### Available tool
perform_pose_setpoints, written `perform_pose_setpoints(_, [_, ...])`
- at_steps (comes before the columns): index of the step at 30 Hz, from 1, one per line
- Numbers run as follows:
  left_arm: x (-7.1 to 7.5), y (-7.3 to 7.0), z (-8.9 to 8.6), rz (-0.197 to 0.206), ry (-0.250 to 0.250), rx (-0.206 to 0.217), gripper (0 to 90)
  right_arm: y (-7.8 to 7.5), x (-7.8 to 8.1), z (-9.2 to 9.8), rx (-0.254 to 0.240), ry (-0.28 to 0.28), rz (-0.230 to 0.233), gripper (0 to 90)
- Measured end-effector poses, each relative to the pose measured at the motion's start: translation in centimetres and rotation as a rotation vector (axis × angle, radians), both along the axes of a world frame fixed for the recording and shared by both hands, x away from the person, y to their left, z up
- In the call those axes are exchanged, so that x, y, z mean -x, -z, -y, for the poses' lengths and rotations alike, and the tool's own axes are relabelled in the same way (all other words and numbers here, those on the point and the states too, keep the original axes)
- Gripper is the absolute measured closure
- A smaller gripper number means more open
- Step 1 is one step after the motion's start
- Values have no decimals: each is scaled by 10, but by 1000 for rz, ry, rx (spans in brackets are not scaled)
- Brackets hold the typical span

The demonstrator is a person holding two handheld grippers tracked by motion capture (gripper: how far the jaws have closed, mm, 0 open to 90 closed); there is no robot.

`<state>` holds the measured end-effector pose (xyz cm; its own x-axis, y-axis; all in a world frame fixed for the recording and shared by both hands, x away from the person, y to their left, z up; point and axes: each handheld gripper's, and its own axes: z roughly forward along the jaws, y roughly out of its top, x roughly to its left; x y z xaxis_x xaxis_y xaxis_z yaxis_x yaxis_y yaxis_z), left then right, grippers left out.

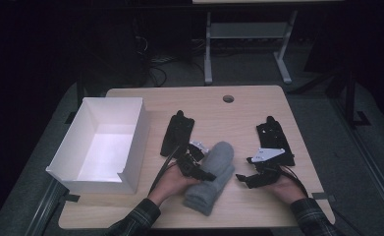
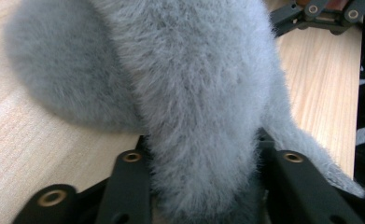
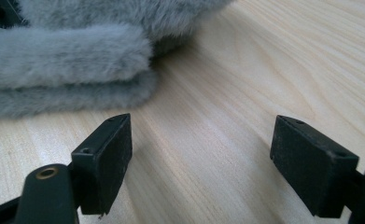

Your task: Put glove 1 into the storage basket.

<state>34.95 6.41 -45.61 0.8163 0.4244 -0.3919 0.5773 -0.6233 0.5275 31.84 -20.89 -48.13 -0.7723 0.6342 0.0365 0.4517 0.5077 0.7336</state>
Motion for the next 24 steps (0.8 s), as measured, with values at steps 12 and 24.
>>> perform_pose_setpoints(12, [2,-8,-3,7,4,31,727,0,0,0,3,-7,-3,187])
perform_pose_setpoints(24, [1,-37,-22,55,-28,90,725,0,0,0,5,-7,-5,181])
